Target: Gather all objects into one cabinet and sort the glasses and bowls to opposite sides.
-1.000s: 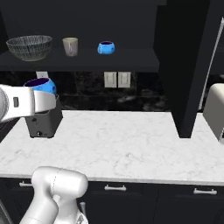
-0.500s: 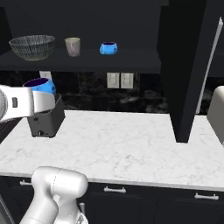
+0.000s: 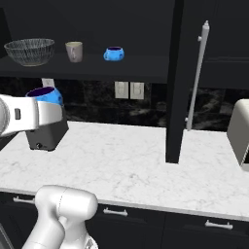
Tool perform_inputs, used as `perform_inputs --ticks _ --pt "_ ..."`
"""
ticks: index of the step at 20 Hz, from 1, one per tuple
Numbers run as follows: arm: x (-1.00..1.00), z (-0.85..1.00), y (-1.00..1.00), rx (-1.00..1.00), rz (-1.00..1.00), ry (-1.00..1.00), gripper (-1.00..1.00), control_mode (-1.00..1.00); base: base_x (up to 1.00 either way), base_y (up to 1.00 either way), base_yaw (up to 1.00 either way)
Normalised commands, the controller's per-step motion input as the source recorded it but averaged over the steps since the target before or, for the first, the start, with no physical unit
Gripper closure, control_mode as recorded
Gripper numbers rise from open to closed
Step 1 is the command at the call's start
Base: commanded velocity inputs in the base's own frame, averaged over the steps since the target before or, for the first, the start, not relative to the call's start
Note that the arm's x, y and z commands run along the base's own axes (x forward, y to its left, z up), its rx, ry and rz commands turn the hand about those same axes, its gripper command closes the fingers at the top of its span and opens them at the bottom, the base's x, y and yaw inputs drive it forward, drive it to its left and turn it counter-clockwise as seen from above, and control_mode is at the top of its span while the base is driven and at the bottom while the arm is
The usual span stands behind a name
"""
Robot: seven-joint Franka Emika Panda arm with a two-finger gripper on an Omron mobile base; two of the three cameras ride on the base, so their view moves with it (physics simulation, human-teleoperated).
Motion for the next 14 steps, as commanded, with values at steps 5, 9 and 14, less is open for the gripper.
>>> perform_inputs --ticks 5,9,14 --pt "0.00 0.00 0.00 0.00 0.00 0.00 1.00 1.00 0.07 -0.03 0.00" --pt "0.00 0.00 0.00 0.00 0.00 0.00 1.00 1.00 0.00 0.00 0.00" --pt "0.11 0.10 0.00 0.01 -0.01 0.00 1.00 -1.00 0.05 0.00 0.00"
